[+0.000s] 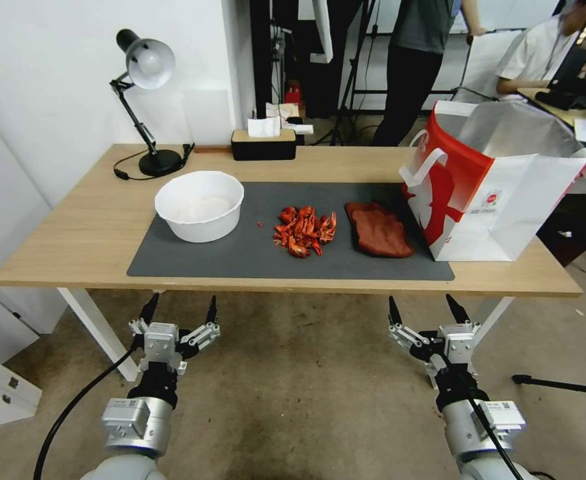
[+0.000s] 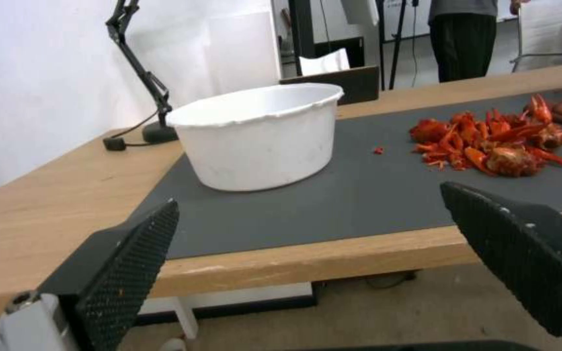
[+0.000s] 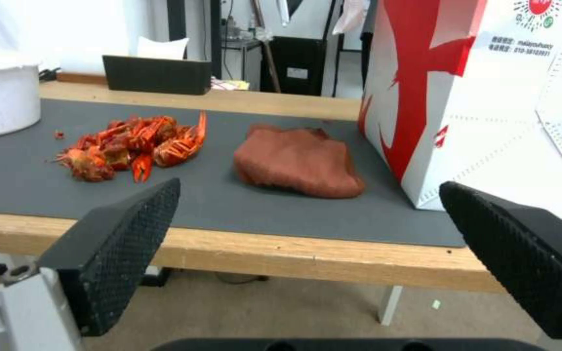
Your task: Sweep shrimp from table into container with towel, then put container into takeout bag.
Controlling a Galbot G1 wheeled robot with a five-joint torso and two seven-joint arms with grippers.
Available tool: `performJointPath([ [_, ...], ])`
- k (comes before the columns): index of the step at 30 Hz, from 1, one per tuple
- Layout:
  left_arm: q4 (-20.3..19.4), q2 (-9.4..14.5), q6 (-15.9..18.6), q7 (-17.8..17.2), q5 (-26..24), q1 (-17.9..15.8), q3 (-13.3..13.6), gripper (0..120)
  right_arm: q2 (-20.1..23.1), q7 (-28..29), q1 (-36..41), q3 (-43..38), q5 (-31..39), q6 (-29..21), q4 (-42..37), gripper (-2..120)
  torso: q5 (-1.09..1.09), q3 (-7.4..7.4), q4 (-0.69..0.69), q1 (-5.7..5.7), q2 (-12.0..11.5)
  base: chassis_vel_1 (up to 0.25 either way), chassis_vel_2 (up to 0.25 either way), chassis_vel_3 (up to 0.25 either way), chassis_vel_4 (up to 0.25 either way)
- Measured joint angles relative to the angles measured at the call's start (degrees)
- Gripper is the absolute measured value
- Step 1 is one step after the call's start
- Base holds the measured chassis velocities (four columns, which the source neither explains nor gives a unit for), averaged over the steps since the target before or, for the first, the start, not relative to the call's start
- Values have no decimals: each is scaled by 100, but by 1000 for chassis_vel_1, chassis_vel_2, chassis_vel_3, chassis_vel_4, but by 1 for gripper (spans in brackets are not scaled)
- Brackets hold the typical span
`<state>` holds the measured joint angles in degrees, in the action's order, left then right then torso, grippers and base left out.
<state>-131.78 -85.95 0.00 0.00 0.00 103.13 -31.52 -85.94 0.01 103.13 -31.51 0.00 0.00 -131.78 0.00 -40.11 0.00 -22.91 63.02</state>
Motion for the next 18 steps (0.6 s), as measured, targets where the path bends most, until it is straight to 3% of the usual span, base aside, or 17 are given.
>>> performJointPath([
  [18, -7, 21, -4, -27, -63, -49, -7, 100, -17, -122, -115, 33, 116, -103, 32, 100, -4, 0, -2, 0, 1, 0, 0, 0, 0],
])
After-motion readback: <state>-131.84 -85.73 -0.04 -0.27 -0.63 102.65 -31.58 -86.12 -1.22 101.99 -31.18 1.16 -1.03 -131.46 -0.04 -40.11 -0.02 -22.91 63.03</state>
